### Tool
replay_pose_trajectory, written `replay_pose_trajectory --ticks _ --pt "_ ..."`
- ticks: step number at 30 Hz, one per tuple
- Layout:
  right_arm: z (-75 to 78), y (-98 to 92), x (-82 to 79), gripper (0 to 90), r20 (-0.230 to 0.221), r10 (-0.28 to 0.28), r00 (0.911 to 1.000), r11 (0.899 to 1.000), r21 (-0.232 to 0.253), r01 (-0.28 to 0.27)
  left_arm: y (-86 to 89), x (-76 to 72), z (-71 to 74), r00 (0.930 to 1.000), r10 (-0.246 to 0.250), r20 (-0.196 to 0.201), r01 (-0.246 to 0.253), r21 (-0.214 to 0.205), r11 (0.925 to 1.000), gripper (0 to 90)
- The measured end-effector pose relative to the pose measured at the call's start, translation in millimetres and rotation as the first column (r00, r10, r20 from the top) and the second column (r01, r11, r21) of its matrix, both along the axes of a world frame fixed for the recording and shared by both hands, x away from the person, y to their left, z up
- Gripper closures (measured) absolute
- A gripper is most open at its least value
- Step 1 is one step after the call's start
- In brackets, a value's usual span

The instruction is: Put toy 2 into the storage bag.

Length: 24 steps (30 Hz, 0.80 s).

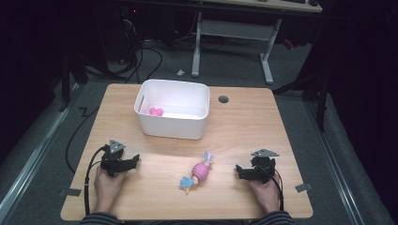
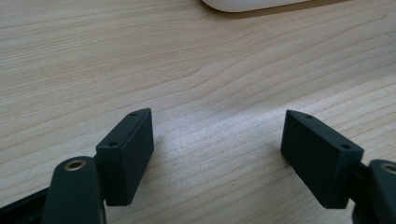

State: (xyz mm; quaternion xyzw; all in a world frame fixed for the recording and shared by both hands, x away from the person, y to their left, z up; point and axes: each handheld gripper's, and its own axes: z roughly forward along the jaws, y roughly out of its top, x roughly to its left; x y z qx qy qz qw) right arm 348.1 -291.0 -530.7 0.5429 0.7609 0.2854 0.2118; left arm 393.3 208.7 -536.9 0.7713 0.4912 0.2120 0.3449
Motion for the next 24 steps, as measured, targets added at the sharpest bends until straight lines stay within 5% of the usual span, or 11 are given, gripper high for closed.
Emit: replay_pose_trajectory --ticks 8,15,24 --pt "8.2 -1.9 -1.8 28.4 -0.018 0.002 0.9998 1.0 0.0 -0.002 -0.1 -0.1 0.0 1.0 -0.001 -0.001 0.001 0.0 1.0 25.2" --pt "17.9 -8.5 -9.6 34.8 0.022 0.039 0.999 0.997 0.066 -0.04 0.0 0.0 0.0 1.0 -0.004 -0.001 0.004 -0.001 1.0 24.7" --pt "32.3 -2.0 -14.5 40.6 0.03 0.085 0.9959 0.994 0.069 -0.087 -0.1 0.0 0.0 1.0 -0.006 -0.002 0.006 -0.001 1.0 24.5"
